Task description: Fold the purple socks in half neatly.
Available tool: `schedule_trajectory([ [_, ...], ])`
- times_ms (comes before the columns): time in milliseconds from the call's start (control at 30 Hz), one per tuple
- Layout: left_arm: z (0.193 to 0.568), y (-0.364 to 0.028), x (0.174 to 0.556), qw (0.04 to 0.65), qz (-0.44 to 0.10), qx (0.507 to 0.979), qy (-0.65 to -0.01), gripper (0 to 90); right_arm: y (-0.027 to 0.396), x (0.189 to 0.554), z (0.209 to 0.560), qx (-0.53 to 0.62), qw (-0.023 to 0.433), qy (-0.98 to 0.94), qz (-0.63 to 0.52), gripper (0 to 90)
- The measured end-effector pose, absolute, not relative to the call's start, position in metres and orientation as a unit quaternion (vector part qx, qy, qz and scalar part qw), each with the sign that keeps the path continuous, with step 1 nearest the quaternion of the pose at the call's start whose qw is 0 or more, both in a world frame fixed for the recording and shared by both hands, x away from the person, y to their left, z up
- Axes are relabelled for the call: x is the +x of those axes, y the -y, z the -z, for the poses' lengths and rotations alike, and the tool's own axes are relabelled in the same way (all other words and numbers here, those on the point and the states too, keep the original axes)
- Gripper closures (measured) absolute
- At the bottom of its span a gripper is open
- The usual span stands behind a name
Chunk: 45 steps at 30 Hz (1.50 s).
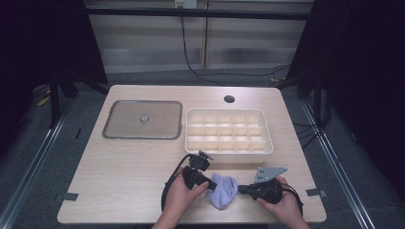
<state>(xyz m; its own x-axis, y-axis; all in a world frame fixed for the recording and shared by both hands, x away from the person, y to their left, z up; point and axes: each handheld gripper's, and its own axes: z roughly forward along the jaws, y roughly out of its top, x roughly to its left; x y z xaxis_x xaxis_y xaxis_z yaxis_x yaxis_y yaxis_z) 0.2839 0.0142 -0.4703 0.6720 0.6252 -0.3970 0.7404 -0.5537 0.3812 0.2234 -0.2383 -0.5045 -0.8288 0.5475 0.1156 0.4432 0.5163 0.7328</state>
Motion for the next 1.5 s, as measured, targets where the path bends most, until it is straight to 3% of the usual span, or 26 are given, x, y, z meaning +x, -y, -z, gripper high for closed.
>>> schedule_trajectory([
  [433,0.468,-0.011,0.285,0.268,0.125,0.873,-0.388,83.6,0.238,0.223,0.504,0.284,0.068,-0.869,-0.400,90.0],
  [1500,0.456,-0.010,0.289,0.265,0.129,0.873,-0.389,83.2,0.239,0.221,0.502,0.283,0.063,-0.867,-0.406,90.0],
])
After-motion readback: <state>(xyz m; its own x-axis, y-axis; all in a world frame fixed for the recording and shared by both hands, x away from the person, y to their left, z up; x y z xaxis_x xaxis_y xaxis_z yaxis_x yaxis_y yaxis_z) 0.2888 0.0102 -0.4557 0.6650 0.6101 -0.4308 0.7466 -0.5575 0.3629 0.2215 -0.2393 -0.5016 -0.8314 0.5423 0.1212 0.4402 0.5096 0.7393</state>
